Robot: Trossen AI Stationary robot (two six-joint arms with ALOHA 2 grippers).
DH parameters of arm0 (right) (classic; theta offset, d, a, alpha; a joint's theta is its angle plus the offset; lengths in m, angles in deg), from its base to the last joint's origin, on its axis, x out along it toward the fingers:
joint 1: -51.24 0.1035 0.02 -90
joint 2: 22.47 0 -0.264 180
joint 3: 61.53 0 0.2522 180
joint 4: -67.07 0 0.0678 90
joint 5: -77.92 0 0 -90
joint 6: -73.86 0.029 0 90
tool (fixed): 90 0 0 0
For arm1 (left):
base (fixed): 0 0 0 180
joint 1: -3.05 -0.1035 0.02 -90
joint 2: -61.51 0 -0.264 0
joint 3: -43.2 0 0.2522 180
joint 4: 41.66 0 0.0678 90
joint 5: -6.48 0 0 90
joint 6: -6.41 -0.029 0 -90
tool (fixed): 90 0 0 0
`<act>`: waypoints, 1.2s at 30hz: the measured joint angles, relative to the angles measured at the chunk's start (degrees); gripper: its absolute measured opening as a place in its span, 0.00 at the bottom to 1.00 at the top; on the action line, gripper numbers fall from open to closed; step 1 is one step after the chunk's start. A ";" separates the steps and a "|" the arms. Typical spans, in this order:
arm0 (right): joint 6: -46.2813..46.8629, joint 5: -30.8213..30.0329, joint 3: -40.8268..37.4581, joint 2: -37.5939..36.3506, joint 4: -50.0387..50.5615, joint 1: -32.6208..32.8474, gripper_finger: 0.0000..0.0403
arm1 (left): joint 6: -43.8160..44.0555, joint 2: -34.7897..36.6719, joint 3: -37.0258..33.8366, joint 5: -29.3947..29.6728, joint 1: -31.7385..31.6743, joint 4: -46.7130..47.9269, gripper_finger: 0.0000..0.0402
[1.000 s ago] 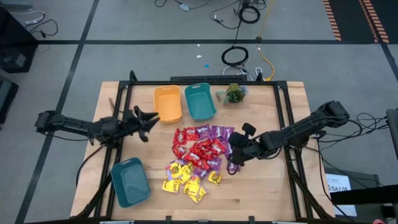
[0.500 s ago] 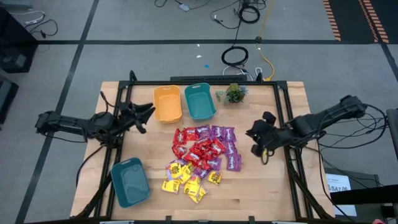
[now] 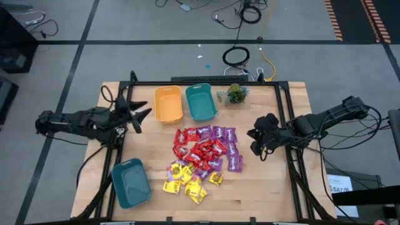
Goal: Sort candy
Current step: Move the blue bin to the top left of the table
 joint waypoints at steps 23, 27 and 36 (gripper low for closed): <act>-4.28 -5.91 0.00 0.68 -0.49 -2.21 0.08 | 5.45 -0.01 4.01 7.49 0.04 -0.91 0.58; -4.26 -6.00 0.00 0.68 -0.10 -2.21 0.08 | 12.44 -3.42 4.01 9.07 0.04 0.88 0.58; -3.15 -5.79 0.00 0.68 -0.09 -2.19 0.08 | 41.15 -14.81 9.90 4.60 3.18 20.44 0.58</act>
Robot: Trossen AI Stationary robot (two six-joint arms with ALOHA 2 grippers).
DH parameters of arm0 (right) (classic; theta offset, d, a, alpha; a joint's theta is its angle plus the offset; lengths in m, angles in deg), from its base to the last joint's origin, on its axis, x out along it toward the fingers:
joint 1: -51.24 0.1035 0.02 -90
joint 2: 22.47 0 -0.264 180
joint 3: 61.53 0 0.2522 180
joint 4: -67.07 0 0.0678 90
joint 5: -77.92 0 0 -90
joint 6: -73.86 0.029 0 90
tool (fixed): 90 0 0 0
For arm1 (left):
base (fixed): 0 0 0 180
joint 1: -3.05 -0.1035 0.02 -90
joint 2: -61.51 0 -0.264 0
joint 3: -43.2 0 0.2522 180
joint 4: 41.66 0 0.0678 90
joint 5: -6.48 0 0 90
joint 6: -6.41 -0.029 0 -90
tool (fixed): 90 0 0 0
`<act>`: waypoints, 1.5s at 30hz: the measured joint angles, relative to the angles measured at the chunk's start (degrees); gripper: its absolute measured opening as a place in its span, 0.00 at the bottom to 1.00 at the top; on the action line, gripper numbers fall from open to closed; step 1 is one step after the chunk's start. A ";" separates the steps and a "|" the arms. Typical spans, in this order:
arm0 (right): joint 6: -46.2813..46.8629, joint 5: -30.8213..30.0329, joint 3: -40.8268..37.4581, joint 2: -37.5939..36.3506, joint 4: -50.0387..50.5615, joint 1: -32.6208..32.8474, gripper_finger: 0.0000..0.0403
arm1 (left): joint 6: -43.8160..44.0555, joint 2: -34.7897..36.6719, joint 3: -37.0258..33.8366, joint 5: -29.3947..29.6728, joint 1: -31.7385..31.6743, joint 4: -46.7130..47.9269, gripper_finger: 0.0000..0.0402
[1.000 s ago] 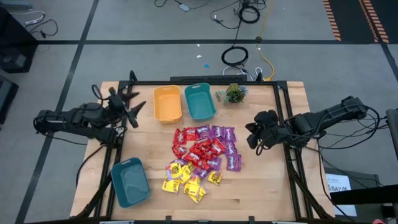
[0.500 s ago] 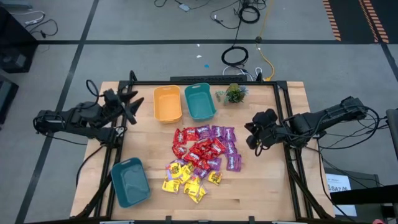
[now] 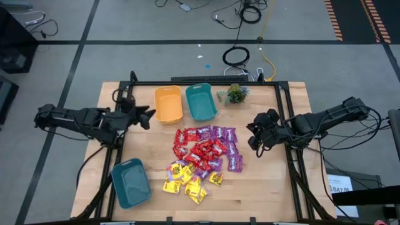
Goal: Sort candy
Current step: Move the blue bin to the top left of the table
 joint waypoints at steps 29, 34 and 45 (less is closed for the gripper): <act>-0.06 3.00 0.00 0.00 3.18 0.00 0.08 | 77.62 -25.07 13.25 -24.54 37.35 29.78 0.58; -0.19 2.98 0.00 0.00 3.42 0.00 0.08 | 76.91 -28.04 13.25 -25.70 37.52 26.42 0.58; -2.44 2.99 0.00 0.00 3.52 0.00 0.08 | 72.82 -28.98 13.25 -40.14 41.89 27.16 0.58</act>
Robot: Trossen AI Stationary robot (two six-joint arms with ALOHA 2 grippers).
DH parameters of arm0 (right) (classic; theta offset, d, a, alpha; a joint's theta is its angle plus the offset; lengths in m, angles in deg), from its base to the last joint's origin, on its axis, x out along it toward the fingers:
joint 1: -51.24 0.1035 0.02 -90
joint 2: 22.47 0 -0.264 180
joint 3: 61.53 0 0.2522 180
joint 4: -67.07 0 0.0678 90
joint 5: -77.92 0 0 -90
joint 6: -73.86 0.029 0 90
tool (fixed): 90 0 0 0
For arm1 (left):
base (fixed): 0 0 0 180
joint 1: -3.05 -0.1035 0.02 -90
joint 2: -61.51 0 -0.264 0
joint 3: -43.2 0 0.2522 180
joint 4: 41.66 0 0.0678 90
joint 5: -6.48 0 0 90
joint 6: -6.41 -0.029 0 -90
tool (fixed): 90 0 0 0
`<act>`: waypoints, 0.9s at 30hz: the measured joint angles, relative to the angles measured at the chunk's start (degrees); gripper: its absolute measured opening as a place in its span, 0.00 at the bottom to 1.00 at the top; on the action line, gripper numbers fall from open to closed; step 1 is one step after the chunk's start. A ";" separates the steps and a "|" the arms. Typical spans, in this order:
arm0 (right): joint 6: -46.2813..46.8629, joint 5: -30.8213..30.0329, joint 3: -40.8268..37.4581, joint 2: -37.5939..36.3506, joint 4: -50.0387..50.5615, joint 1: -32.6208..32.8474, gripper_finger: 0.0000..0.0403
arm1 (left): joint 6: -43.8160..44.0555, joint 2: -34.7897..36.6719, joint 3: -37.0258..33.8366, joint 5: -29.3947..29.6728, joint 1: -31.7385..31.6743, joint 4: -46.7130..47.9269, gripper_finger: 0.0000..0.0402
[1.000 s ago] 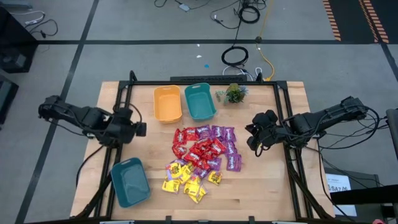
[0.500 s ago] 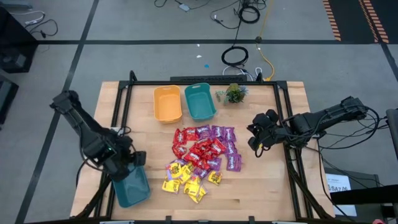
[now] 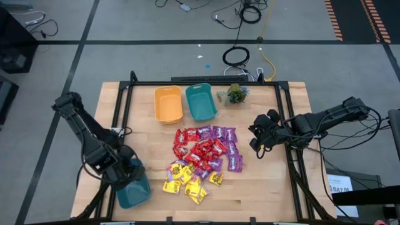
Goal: Sort candy
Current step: Move the blue bin to the top left of the table
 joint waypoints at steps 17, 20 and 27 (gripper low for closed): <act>-0.15 0.01 0.00 -0.02 -0.04 0.00 0.08 | -27.80 5.25 -5.22 4.69 -1.56 9.17 0.58; 0.17 0.01 0.00 -0.02 -0.04 0.00 0.08 | -34.32 5.44 -8.13 3.68 -3.26 3.98 0.58; 0.32 -0.27 0.00 -0.02 -0.04 0.00 0.08 | -38.37 5.50 -14.32 -3.45 -5.34 2.09 0.58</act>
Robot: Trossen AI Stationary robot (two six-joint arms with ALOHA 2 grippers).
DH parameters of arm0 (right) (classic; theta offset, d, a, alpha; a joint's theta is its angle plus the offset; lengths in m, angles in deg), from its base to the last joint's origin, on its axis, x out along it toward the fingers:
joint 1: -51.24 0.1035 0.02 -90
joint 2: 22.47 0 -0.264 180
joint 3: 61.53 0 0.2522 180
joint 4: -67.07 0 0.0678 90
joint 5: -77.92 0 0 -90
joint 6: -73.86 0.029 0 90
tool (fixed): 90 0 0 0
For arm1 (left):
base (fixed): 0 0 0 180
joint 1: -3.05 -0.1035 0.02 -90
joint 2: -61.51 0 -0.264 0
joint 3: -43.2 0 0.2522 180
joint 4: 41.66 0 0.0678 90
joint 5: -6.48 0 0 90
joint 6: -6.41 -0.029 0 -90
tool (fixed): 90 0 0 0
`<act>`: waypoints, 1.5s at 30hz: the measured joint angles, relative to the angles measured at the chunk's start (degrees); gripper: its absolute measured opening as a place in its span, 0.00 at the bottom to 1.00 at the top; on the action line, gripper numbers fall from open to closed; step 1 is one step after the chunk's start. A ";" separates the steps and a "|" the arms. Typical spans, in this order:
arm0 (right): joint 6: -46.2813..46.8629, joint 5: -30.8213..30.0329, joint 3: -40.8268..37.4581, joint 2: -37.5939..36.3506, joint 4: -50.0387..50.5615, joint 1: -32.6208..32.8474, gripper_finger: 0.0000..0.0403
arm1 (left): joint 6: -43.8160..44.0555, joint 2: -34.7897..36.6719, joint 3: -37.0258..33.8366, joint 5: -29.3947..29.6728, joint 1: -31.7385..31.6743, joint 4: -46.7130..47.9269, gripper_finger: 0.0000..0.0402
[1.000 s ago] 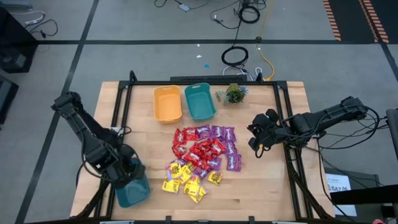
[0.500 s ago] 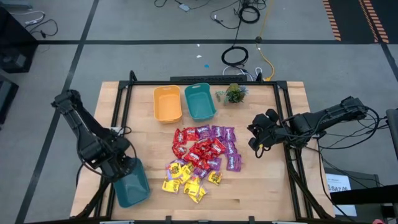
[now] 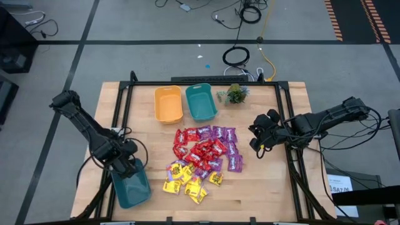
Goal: Sort candy
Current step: Move the blue bin to the top left of the table
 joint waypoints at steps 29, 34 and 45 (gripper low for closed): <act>-1.15 -0.17 0.00 0.00 0.00 0.00 0.08 | 0.79 0.02 -0.13 1.24 -3.35 -5.63 0.02; -1.98 -0.17 0.00 0.00 0.00 0.00 0.08 | -5.69 0.02 4.31 2.10 -6.81 -2.04 0.02; -2.02 -0.22 0.00 0.01 0.00 0.00 0.08 | -27.93 0.02 15.40 8.83 -23.05 4.69 0.02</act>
